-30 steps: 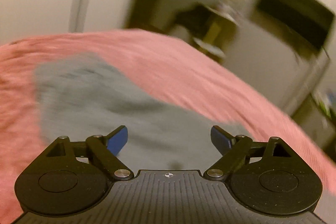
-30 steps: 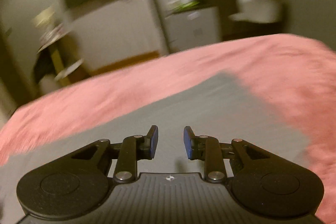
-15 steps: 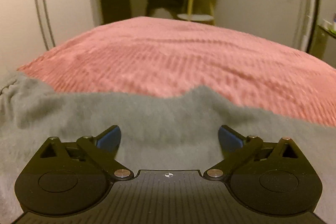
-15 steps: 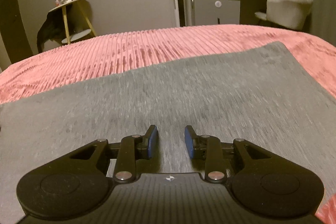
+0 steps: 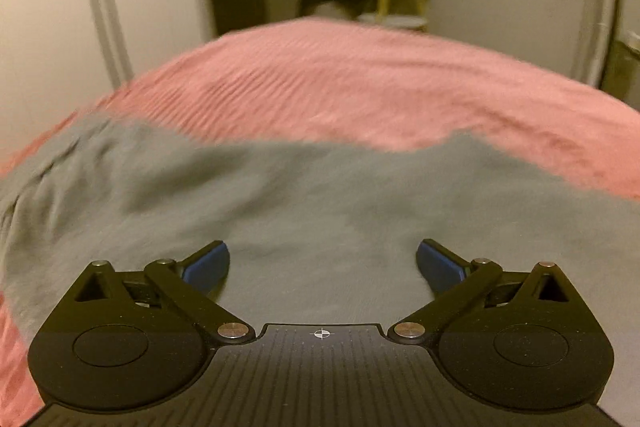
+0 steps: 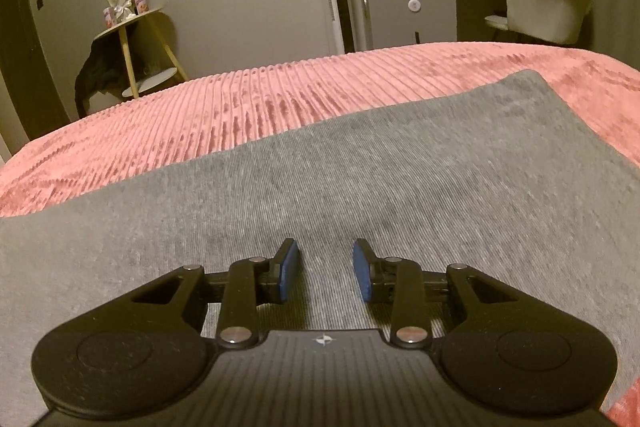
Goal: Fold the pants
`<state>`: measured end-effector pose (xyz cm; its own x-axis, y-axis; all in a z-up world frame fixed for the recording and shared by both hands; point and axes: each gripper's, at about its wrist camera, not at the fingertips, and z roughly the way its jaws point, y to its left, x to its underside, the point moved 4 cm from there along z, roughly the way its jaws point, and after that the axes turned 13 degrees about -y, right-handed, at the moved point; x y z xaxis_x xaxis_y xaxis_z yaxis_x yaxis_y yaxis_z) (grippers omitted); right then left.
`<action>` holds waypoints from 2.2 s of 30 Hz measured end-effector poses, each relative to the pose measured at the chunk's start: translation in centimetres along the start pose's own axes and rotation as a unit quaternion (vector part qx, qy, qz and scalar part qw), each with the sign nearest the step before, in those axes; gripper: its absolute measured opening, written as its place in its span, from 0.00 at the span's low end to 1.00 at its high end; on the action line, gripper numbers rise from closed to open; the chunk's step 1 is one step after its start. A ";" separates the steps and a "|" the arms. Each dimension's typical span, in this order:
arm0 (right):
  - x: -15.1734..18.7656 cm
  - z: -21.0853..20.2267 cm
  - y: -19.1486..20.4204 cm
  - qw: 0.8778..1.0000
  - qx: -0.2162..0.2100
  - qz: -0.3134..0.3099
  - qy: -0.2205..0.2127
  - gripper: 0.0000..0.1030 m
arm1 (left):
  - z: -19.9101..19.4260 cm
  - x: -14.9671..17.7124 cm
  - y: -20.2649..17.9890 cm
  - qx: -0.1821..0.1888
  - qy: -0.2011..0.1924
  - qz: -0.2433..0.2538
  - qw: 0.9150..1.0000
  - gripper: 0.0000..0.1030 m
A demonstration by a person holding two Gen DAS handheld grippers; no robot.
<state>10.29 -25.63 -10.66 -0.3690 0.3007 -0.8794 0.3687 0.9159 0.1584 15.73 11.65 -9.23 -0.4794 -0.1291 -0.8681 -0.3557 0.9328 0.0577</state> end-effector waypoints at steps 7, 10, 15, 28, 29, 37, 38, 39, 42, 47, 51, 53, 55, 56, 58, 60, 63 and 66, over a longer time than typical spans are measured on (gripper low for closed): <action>0.0 0.0 -0.2 1.000 -0.002 0.012 0.003 0.30 | 0.6 -1.1 4.2 -0.055 0.004 -0.015 0.998 1.00; -0.1 -0.1 -0.4 1.000 -0.002 0.018 0.005 0.30 | 0.1 -1.7 6.2 -0.072 -0.003 -0.034 0.997 1.00; -0.1 -0.1 -0.4 1.000 -0.001 0.014 0.006 0.30 | 0.6 -1.2 10.6 -0.119 0.003 -0.043 0.992 1.00; -0.2 0.1 -0.5 1.000 0.000 0.023 0.006 0.31 | -4.6 -2.7 3.7 -0.001 -0.008 0.005 1.000 1.00; -0.3 0.0 -0.8 0.999 -0.004 0.033 0.009 0.31 | -6.3 -2.8 1.9 0.032 -0.009 0.000 0.999 1.00; -1.7 -1.8 -7.3 0.973 -0.043 0.208 0.092 0.32 | -14.3 0.0 -9.3 0.218 0.062 -0.076 0.971 1.00; -1.8 -2.3 -9.1 0.967 -0.032 0.235 0.096 0.32 | -14.5 1.1 -10.2 0.220 0.073 -0.069 0.970 1.00; -1.9 -2.8 -11.2 0.958 -0.020 0.268 0.100 0.32 | -14.5 2.1 -10.6 0.218 0.081 -0.063 0.971 1.00; -1.9 -5.2 -16.7 0.946 0.037 0.307 0.094 0.31 | -13.6 4.8 -11.5 0.195 0.122 -0.036 0.972 1.00; -1.7 -9.3 -20.1 0.947 0.083 0.302 0.074 0.31 | -14.1 4.3 -11.9 0.193 0.091 -0.033 0.976 1.00; -1.1 -9.1 -19.6 0.941 0.071 0.318 0.091 0.31 | -14.3 4.3 -11.8 0.191 0.084 -0.035 0.977 1.00; -1.2 -8.9 -19.2 0.944 0.076 0.304 0.099 0.31 | -14.8 4.2 -11.3 0.197 0.075 -0.044 0.976 1.00; -1.0 -8.6 -18.8 0.943 0.077 0.308 0.105 0.31 | -14.8 4.2 -11.1 0.198 0.072 -0.052 0.976 1.00; -0.8 -8.6 -18.8 0.941 0.078 0.310 0.110 0.30 | -14.9 4.2 -11.2 0.196 0.073 -0.054 0.976 1.00; -0.4 -8.3 -19.0 0.939 0.077 0.316 0.113 0.28 | -14.7 4.4 -11.4 0.194 0.079 -0.048 0.977 1.00; -0.1 -7.8 -19.2 0.935 0.070 0.330 0.107 0.26 | -14.5 4.5 -11.8 0.192 0.082 -0.037 0.977 1.00; 0.3 -7.6 -20.2 0.917 0.064 0.384 0.091 0.03 | -14.4 4.6 -12.0 0.193 0.078 -0.024 0.978 1.00; -0.2 -8.0 -20.1 0.920 0.054 0.382 0.074 0.03 | -14.7 4.4 -11.9 0.199 0.072 -0.030 0.977 1.00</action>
<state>-3.83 -41.97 -10.08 -0.0763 0.8855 -0.4584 0.6483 0.3933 0.6519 6.06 -4.92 -6.51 -0.5861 -0.2060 -0.7836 -0.0597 0.9755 -0.2118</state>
